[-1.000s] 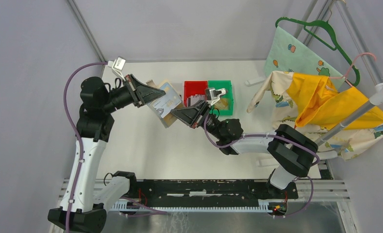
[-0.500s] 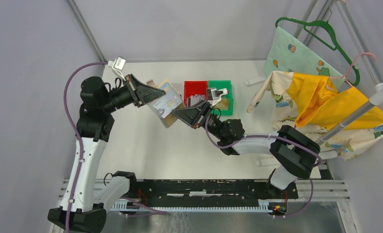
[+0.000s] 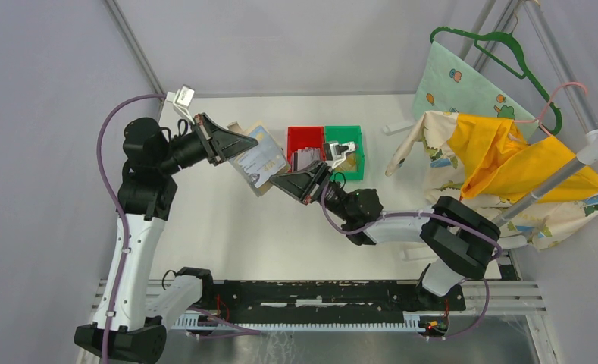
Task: Take the credit cards out of the card holder
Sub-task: Remove the credit card from the card holder.
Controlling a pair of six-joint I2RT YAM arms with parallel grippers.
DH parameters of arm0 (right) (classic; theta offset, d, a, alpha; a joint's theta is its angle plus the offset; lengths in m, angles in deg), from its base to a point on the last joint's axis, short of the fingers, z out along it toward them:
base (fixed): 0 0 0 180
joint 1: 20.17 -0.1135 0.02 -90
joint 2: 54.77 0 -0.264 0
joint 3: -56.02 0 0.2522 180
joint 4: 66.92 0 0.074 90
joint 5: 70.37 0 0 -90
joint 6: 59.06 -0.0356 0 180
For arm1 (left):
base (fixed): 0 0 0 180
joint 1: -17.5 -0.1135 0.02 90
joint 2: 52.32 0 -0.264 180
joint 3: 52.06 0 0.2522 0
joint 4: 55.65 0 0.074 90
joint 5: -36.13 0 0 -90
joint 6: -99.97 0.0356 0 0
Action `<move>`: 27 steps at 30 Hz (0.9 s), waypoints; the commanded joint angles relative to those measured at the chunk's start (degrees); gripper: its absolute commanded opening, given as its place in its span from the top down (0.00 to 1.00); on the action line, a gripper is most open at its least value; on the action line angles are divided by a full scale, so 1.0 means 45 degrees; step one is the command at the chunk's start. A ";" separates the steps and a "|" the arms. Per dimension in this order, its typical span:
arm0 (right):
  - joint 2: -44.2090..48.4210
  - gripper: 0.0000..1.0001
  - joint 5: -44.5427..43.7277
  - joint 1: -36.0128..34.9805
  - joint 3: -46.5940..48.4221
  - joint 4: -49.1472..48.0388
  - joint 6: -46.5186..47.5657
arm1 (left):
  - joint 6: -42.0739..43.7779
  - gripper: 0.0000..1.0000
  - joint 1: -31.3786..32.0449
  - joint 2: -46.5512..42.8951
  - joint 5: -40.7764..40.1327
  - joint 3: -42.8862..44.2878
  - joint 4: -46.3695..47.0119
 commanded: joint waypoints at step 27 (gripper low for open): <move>0.1044 1.00 0.0119 0.1620 -0.1582 -0.5247 -0.0665 | 0.2721 0.98 -0.0765 0.1239 -0.1297 0.1959 -0.0358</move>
